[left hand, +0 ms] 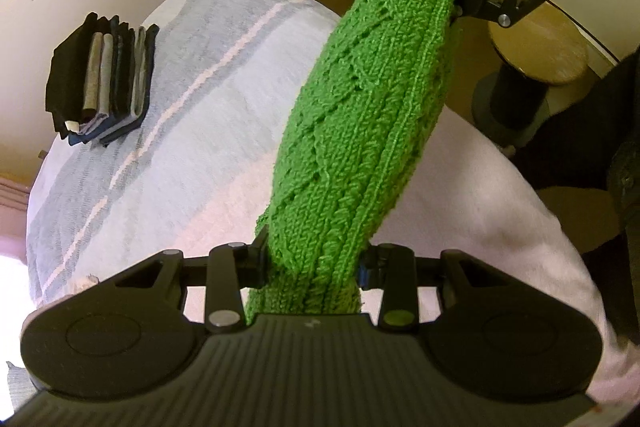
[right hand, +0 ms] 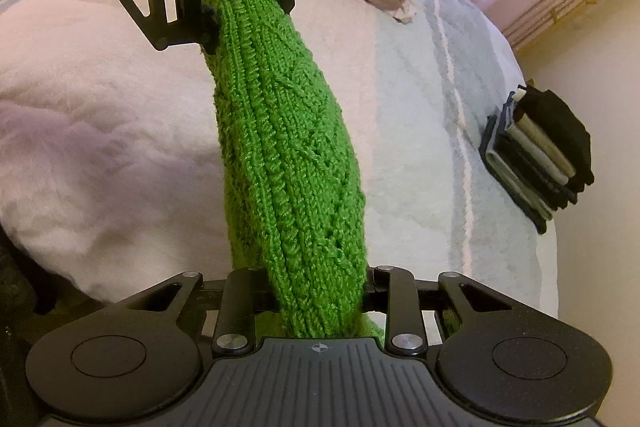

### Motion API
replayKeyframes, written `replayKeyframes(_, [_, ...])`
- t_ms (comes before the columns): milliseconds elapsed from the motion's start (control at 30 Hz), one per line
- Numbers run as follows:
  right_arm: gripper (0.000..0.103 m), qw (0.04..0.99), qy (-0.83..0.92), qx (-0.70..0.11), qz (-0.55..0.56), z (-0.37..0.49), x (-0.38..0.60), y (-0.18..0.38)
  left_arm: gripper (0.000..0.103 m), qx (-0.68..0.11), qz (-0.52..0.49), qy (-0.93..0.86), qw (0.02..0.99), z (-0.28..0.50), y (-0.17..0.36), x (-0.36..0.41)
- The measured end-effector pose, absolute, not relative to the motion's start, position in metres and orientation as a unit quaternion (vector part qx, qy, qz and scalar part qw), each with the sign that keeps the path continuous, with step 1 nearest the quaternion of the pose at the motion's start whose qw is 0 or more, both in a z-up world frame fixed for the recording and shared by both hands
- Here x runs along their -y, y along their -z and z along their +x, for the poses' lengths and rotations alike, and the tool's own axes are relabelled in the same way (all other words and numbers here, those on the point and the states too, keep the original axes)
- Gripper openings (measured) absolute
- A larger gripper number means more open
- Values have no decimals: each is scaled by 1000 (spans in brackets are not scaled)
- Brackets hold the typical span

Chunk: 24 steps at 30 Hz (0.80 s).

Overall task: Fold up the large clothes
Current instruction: 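Lift the sweater with both grippers, holding it stretched between them, then carry the held sweater with both grippers over the stack of folded clothes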

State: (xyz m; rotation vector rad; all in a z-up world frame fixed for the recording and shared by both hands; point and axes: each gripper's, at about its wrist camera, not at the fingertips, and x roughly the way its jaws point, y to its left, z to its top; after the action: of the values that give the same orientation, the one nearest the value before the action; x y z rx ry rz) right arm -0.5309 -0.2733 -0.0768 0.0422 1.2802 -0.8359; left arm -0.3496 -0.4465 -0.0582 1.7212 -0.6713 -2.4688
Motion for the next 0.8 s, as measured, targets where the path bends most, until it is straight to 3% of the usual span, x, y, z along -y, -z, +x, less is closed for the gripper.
replayKeyframes(433, [26,740,323,-589,-32,-674,344,40,34,169,561,806,79,-489,30,475])
replayKeyframes(800, [26,717,360,-595,-37,-725,390,13,34,195,526,825,64,-551,13,522])
